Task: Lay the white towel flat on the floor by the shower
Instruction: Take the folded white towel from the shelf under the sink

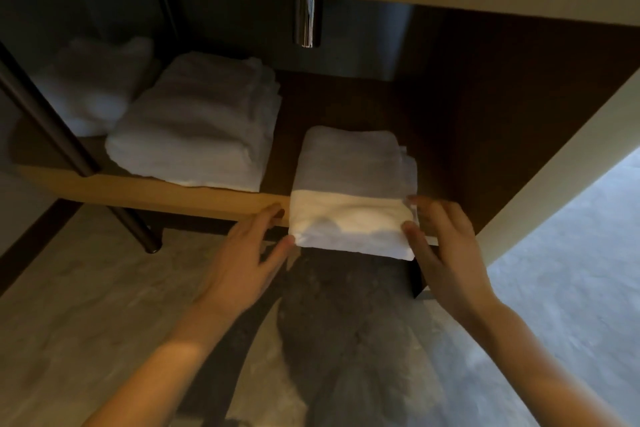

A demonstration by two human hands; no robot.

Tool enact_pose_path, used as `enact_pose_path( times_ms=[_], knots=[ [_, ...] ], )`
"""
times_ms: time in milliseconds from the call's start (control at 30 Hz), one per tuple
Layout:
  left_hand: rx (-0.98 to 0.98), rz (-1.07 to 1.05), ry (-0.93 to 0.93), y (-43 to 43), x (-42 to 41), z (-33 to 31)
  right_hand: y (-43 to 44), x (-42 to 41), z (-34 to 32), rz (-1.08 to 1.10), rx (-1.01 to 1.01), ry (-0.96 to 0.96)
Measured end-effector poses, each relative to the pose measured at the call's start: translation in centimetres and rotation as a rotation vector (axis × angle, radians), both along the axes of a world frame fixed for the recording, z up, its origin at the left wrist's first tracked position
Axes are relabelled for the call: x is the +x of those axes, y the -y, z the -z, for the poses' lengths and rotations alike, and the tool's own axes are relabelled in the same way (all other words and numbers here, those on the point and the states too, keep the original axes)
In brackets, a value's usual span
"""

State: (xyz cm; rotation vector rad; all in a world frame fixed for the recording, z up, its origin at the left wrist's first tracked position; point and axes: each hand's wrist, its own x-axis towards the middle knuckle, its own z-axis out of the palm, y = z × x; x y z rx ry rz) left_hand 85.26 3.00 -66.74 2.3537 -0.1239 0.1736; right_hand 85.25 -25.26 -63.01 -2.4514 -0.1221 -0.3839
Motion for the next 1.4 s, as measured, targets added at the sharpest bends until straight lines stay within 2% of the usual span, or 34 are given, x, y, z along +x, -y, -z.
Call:
enact_pose_path(
  times_ms=[167,367,533,700,867,967,1067,1133,1300,1400],
  knots=[
    [-0.451,0.099,-0.333,1.5,3.1,-1.7,-0.4,3.0,1.2,-0.025,0.1,-0.302],
    [-0.691,0.217,-0.418,2.8,5.5,-1.0,0.1,4.3,2.3,-0.043,0.124,-0.358],
    [-0.682,0.231,-0.343,2.7,4.9,-0.1,-0.4,3.0,2.8,-0.006,0.11,-0.274],
    [-0.71,0.197,-0.363,3.0,3.6,-0.2,-0.4,1.5,3.3,0.008,0.125,-0.28],
    [-0.801,0.18,-0.426,3.1,2.6,0.6,-0.1,0.9,3.5,-0.051,0.394,-0.31],
    [-0.863,0.169,-0.483,3.0,2.5,1.1,0.2,0.7,3.9,-0.037,0.419,-0.287],
    [-0.796,0.164,-0.49,2.8,2.0,0.8,0.1,-0.2,3.7,-0.044,0.425,-0.276],
    [-0.766,0.155,-0.52,2.5,1.0,0.1,-0.2,-1.1,2.7,-0.057,0.451,-0.324],
    [-0.803,0.13,-0.599,1.7,-3.9,-2.6,-0.6,-4.9,-0.4,-0.034,0.722,-0.611],
    [-0.804,0.071,-0.594,1.8,-7.3,-5.5,-1.0,-8.1,-3.0,0.002,0.769,-0.703]
  ],
)
